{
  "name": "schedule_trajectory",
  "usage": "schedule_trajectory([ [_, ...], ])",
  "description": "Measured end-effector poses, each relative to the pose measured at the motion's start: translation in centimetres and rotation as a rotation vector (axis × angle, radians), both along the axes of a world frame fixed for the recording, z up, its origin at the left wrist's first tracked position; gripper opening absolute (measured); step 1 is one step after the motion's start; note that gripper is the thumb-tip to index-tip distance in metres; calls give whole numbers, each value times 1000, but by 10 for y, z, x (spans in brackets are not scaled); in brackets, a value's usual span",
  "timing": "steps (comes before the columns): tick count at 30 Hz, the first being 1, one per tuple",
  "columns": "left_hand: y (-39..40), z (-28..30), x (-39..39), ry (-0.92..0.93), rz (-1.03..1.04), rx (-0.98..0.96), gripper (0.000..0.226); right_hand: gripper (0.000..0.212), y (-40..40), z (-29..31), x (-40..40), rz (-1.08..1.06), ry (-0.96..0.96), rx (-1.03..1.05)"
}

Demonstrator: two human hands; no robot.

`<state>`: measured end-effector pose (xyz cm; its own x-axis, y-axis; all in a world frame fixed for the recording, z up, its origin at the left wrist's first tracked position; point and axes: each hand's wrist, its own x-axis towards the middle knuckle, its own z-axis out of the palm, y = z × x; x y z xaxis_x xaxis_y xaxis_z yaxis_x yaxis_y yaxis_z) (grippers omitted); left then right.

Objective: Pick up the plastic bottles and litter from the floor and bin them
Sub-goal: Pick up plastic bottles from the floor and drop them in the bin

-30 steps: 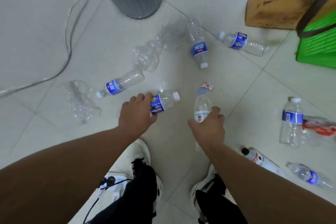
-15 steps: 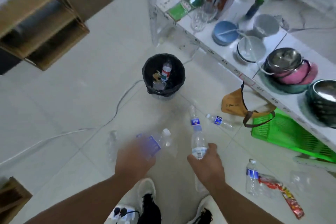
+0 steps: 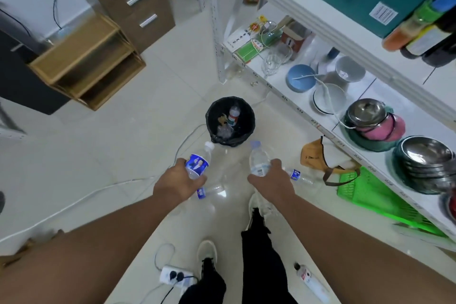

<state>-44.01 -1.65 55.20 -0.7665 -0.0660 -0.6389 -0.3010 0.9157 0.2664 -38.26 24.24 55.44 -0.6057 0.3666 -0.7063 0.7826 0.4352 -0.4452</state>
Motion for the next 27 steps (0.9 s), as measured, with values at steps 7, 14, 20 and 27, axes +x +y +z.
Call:
schedule_trajectory([
  [7,47,-20,-43,-119,262,82,60,77,48,-24,-51,91,-84,-46],
  [14,82,-54,-92,-130,385,179,67,73,61,-54,-102,58,-137,-61],
  [20,99,-108,-152,-207,437,228,75,78,53,-101,-171,-50,-159,-183],
  [27,106,-161,-200,-137,468,188,96,86,44,-138,-227,-184,-215,-194],
])
